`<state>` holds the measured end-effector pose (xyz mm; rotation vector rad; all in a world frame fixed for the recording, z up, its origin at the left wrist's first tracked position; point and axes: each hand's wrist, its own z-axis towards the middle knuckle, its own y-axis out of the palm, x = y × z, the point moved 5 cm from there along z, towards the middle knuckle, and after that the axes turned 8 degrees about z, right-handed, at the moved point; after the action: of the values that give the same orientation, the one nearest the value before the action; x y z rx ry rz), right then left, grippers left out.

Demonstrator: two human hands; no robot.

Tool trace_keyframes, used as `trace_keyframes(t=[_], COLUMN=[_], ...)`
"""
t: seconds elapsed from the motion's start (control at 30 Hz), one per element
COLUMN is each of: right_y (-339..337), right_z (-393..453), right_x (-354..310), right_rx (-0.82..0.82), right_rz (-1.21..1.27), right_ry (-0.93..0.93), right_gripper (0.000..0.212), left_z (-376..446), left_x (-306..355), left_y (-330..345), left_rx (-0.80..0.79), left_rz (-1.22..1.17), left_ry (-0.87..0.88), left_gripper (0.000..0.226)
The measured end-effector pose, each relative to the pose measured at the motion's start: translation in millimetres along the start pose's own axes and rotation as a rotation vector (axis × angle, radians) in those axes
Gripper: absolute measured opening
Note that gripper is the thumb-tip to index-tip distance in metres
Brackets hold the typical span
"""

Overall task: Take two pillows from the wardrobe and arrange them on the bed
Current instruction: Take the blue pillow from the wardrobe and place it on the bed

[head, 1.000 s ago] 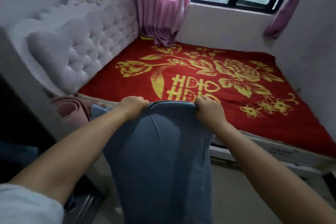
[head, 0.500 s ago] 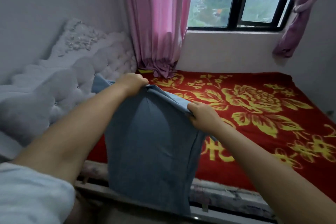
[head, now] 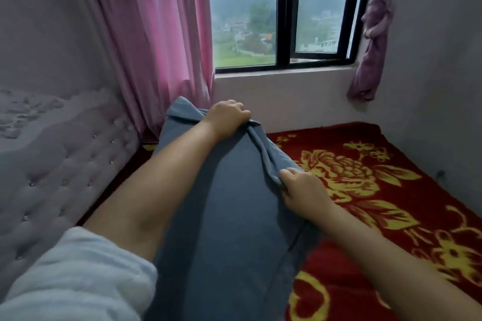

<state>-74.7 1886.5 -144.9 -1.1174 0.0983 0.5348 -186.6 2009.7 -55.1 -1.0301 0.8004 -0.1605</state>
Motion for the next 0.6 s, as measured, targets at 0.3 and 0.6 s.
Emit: trace_keyframes(t=[0.3, 0.6], right_y=[53.9, 158.3], right_z=[-96.2, -144.0], right_x=[156.1, 197.3], right_rx=[-0.370, -0.826], right_rz=[-0.252, -0.472], right_ry=[0.672, 0.724], right_gripper=[0.008, 0.025], left_z=[56.0, -75.9], left_x=[187.0, 218.1], left_y=[143.8, 277.2], left_rx=[-0.260, -0.876], left_rz=[-0.334, -0.332], left_ry=[0.070, 0.053], left_gripper=[0.027, 0.026])
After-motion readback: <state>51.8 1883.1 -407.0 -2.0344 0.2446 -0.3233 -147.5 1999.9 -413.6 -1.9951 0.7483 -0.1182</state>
